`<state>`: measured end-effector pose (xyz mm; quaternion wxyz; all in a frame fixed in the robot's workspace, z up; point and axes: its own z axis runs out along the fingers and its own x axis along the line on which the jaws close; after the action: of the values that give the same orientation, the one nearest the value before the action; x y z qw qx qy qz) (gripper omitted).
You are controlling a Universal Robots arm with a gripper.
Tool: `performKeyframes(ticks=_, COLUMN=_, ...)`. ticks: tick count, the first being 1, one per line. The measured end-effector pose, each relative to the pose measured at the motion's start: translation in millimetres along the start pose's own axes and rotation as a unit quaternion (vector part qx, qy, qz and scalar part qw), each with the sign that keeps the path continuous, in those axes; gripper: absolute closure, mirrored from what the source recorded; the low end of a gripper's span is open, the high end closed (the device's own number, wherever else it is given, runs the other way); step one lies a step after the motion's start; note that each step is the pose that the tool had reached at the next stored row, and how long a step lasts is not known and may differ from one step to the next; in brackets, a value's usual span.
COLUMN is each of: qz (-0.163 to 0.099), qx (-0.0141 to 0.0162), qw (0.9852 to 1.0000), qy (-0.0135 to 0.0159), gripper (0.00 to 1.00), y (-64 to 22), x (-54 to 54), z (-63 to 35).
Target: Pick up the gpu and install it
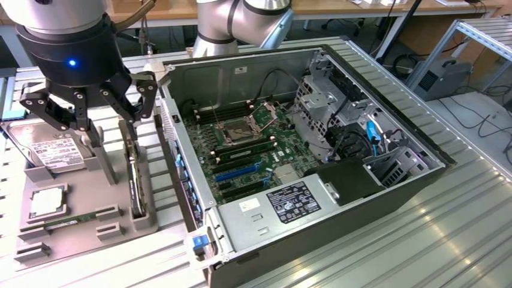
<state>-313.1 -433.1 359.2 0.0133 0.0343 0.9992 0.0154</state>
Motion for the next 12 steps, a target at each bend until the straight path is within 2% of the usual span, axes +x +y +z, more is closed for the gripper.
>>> performKeyframes(ticks=12, qz=0.0, qx=0.0, qw=1.0, qy=0.0, gripper=0.46, y=-0.1, x=0.2, z=4.6)
